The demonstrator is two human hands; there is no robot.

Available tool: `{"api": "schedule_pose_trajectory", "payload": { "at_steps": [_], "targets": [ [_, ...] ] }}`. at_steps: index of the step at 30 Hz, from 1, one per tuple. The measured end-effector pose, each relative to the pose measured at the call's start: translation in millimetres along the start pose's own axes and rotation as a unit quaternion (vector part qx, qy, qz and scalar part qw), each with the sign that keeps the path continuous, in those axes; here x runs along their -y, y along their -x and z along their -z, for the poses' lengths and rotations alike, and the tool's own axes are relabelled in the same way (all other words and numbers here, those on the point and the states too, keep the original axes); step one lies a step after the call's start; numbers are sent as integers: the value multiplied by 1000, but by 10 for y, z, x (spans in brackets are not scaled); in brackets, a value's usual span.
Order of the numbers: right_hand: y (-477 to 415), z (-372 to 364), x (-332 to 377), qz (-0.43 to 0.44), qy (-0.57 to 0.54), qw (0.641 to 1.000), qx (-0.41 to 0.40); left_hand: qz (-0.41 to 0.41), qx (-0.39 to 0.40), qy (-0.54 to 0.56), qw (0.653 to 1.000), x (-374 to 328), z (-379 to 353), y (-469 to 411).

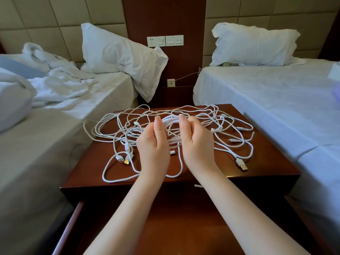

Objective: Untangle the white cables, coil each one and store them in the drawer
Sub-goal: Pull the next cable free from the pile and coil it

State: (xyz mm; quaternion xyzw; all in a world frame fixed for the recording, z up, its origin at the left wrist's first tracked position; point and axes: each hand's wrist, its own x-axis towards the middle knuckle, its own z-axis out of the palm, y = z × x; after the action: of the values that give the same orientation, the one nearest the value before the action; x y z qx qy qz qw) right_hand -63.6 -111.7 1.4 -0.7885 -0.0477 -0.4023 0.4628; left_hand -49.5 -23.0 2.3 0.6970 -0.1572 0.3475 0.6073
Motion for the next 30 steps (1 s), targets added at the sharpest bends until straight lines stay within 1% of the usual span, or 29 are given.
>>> {"api": "schedule_pose_trajectory", "payload": {
  "at_steps": [2,4,6,7,8,10,12,13,15,17,20,22,24,25,28,30],
  "targets": [
    [-33,31,-9,17,38,999,12,-27,-11,-30,999,56,22,-20],
    [-79,65,-16,33,70,997,-4,-51,-11,-71,996,129,66,-52],
    [-109,92,15,63,46,997,-17,-55,-14,-102,993,200,99,-80],
    [-112,96,36,82,23,996,-5,-52,-23,-110,992,227,113,-92],
    [-107,97,59,89,-1,996,26,-45,-36,-115,992,249,126,-109],
    [-77,90,91,59,-43,987,143,-20,-71,-125,989,284,176,-164],
    [-25,80,77,17,-60,964,258,-3,-103,-137,985,316,246,-235],
    [5,68,61,5,-60,955,290,-2,-109,-144,984,326,280,-263],
    [56,25,26,-11,-59,944,324,7,-109,-146,983,333,315,-285],
    [88,-12,7,-32,-64,937,341,36,-112,-124,985,307,292,-279],
    [82,-35,-48,-82,-88,935,334,74,-107,-61,990,228,240,-269],
    [59,-12,-103,-117,-122,928,331,112,-87,18,990,160,227,-285],
    [41,23,-146,-155,-162,915,335,173,-48,120,976,64,227,-311],
    [29,43,-162,-174,-183,907,337,195,-20,152,969,19,224,-320],
    [-17,97,-227,-215,-250,887,323,218,81,161,959,-108,191,-294],
    [-55,160,-248,-230,-310,878,284,216,158,148,952,-170,149,-236]
  ]
}}
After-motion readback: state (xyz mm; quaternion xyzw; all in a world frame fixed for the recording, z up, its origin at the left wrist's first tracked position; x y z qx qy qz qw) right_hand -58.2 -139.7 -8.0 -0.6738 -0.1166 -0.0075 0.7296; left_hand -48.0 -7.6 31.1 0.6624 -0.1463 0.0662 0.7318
